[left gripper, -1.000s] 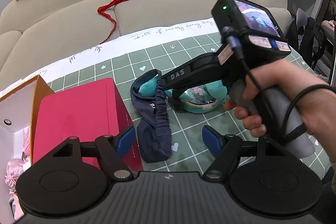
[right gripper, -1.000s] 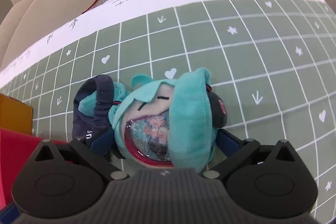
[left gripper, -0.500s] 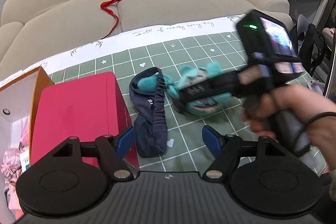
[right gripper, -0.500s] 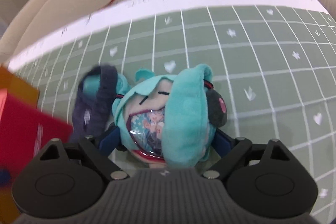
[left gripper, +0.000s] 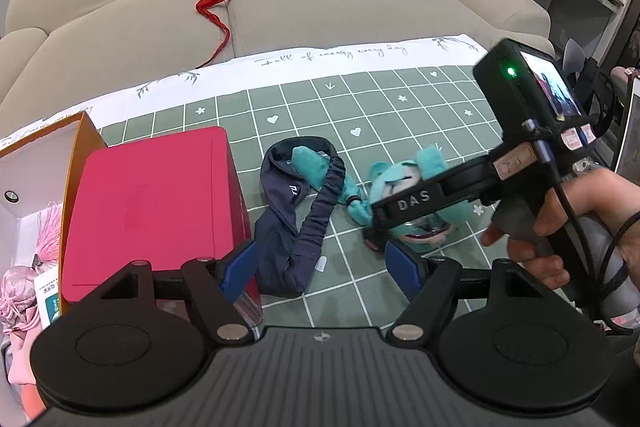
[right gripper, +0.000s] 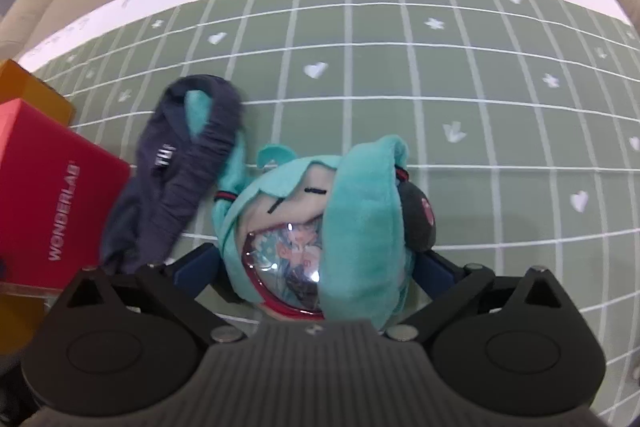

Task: Organize soft objects
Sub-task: 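Grasp the teal plush doll with the right tool, then grasp the navy headband with the left tool while the right holds the doll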

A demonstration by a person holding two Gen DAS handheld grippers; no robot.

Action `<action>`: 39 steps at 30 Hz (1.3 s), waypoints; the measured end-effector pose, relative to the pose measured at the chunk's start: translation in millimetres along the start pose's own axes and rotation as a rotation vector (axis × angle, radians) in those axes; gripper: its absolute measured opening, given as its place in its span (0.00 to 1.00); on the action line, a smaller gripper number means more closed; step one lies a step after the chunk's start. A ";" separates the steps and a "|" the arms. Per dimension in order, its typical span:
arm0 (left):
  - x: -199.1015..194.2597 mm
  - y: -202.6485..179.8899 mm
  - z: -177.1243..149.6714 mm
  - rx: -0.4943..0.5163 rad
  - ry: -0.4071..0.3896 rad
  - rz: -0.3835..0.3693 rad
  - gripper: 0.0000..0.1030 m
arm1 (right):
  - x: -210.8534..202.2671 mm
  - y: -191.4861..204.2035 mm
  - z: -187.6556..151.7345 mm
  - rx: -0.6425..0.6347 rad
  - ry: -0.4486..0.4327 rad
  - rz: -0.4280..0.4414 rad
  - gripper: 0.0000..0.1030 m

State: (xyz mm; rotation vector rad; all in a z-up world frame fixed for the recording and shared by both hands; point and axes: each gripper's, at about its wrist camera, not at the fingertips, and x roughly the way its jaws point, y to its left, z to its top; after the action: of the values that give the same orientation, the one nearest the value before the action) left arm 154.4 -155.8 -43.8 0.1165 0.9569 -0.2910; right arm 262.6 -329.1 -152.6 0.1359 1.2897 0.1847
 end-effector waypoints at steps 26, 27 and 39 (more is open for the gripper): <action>9.6 -4.1 -0.8 0.022 0.048 -0.023 0.83 | 8.8 16.9 -10.3 0.002 -0.089 -0.092 0.97; 11.7 -5.6 -0.1 0.037 0.052 -0.022 0.83 | 7.8 12.6 -11.0 0.000 -0.086 -0.090 0.96; 101.9 -46.3 16.0 0.300 0.214 0.065 0.79 | -1.1 -19.6 -19.9 0.016 -0.099 -0.066 0.94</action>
State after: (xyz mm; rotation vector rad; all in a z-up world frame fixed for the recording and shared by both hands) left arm 208.4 -223.3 -116.6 0.4602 1.1141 -0.3665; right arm 244.4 -348.6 -161.0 0.1141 1.1955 0.1097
